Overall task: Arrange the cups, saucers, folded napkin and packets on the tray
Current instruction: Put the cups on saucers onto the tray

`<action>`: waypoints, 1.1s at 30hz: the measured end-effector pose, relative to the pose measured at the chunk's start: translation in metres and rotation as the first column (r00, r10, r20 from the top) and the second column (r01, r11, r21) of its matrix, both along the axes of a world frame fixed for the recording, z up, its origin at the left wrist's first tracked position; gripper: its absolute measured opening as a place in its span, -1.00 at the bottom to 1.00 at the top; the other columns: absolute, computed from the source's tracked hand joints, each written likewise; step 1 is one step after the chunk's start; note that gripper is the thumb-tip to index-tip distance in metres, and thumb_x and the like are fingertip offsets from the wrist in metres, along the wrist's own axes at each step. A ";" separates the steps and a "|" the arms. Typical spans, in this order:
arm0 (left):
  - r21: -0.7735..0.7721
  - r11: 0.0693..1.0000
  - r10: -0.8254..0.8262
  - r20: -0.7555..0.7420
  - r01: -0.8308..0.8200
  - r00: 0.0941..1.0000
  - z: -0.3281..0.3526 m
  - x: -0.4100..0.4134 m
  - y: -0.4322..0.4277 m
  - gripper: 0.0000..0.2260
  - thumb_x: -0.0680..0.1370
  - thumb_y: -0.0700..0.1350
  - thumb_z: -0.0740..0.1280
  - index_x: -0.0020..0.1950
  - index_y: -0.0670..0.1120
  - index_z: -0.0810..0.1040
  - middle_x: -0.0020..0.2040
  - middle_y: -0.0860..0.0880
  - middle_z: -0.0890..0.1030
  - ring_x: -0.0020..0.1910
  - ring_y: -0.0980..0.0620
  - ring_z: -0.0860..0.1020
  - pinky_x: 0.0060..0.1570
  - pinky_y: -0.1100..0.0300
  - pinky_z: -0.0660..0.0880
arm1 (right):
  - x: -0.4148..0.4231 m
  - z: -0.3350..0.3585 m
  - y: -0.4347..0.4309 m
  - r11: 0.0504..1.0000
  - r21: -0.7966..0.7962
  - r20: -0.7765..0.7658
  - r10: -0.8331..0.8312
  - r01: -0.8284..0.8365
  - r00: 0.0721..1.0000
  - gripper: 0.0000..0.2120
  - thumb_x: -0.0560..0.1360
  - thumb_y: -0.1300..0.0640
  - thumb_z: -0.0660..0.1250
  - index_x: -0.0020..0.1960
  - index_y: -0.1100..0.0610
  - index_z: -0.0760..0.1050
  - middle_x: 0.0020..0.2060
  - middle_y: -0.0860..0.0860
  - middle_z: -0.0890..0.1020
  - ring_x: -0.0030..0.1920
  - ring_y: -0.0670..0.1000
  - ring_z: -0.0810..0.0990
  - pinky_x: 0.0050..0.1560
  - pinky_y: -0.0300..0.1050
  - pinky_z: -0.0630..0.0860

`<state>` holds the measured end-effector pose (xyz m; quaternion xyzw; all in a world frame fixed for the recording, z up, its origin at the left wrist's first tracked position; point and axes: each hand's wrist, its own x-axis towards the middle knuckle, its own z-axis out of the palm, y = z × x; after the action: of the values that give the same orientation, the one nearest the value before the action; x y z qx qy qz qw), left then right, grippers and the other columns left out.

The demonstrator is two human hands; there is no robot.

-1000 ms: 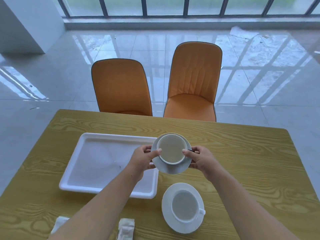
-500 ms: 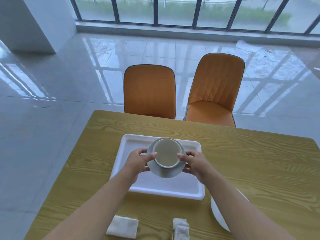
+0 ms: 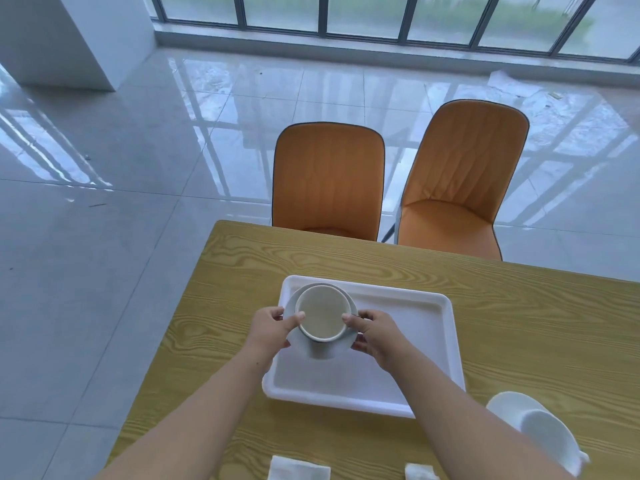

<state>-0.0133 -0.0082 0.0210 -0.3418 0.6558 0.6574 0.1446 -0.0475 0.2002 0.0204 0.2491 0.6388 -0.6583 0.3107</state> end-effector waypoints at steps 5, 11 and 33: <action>-0.074 0.997 -0.028 0.014 0.028 1.000 -0.005 -0.011 -0.003 -0.77 0.47 -0.11 0.52 0.01 -0.13 0.53 0.08 -0.15 0.52 0.00 -0.13 0.57 0.05 -0.14 0.58 | -0.010 -0.011 -0.007 1.000 0.015 0.018 -0.017 0.017 1.000 -0.72 0.50 0.21 0.46 0.16 0.31 0.56 -0.06 0.19 0.66 -0.12 0.15 0.64 -0.04 0.03 0.63; -0.199 0.977 -0.080 -0.006 0.078 0.997 -0.013 -0.012 -0.004 -0.75 0.45 -0.01 0.52 -0.17 0.04 0.44 -0.04 -0.09 0.51 -0.14 -0.10 0.53 -0.01 -0.01 0.55 | -0.011 -0.017 -0.010 0.999 0.020 0.001 -0.029 0.029 1.000 -0.76 0.52 0.21 0.44 0.13 0.31 0.58 -0.06 0.18 0.65 -0.10 0.13 0.64 -0.14 -0.07 0.62; -0.172 0.978 -0.086 0.167 0.114 0.982 -0.005 -0.025 -0.011 -0.47 0.47 0.01 0.52 0.34 -0.17 0.46 0.15 -0.21 0.61 0.05 -0.17 0.63 -0.18 0.02 0.58 | -0.011 -0.020 -0.013 0.998 0.055 0.003 0.011 -0.011 1.000 -0.74 0.51 0.21 0.45 0.14 0.31 0.56 0.00 0.21 0.64 -0.05 0.15 0.64 0.22 0.20 0.57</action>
<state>-0.0378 -0.0187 0.0156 -0.3713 0.7155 0.5577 0.1979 -0.0585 0.1869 0.0008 0.2551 0.6574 -0.6385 0.3082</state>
